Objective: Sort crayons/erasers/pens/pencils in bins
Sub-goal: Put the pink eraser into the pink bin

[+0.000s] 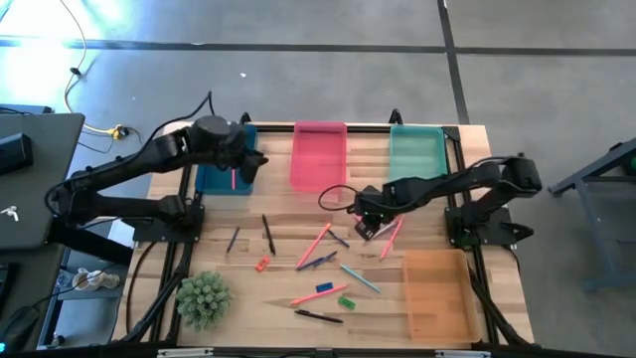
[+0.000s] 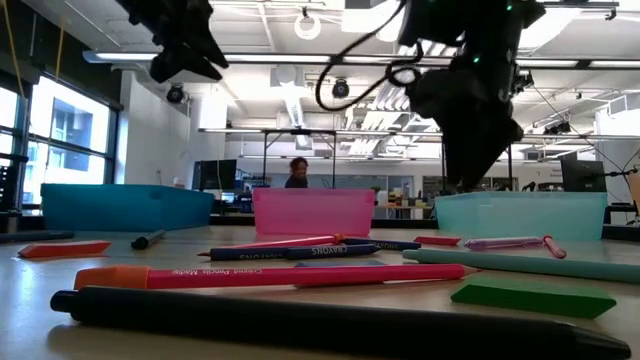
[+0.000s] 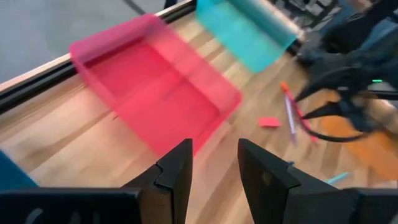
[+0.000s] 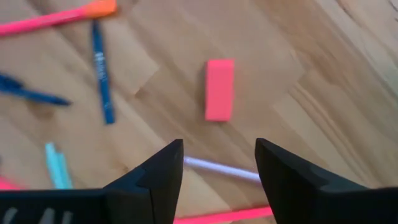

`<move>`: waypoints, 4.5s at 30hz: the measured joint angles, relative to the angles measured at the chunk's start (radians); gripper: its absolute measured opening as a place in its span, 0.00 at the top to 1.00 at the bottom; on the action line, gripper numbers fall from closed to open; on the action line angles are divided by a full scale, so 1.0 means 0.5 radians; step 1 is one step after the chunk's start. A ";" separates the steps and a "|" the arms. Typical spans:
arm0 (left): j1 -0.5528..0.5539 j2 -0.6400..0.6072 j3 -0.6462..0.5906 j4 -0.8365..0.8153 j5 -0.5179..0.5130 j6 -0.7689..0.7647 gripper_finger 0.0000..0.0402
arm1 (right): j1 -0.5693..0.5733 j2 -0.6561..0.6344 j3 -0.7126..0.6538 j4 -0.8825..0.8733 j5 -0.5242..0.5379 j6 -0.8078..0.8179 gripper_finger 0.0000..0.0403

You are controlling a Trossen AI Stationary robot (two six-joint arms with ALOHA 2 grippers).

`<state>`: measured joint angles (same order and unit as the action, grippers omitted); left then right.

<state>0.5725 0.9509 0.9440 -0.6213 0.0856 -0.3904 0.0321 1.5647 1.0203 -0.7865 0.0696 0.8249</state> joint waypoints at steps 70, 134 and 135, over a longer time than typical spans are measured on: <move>-0.007 -0.040 0.000 -0.005 -0.104 0.024 0.71 | 0.036 0.521 0.492 0.023 -0.151 -0.173 0.81; -0.523 0.352 -0.001 -0.725 -0.253 -0.685 0.71 | -0.725 0.839 0.809 0.571 0.012 -1.203 0.81; -0.546 0.352 -0.001 -0.726 -0.253 -0.701 0.71 | -0.720 0.838 0.809 0.568 0.005 -1.198 0.81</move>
<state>0.2997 1.1267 0.9432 -0.9841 -0.0410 -0.7409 -0.3278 1.9835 1.4246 -0.5027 0.0719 0.2261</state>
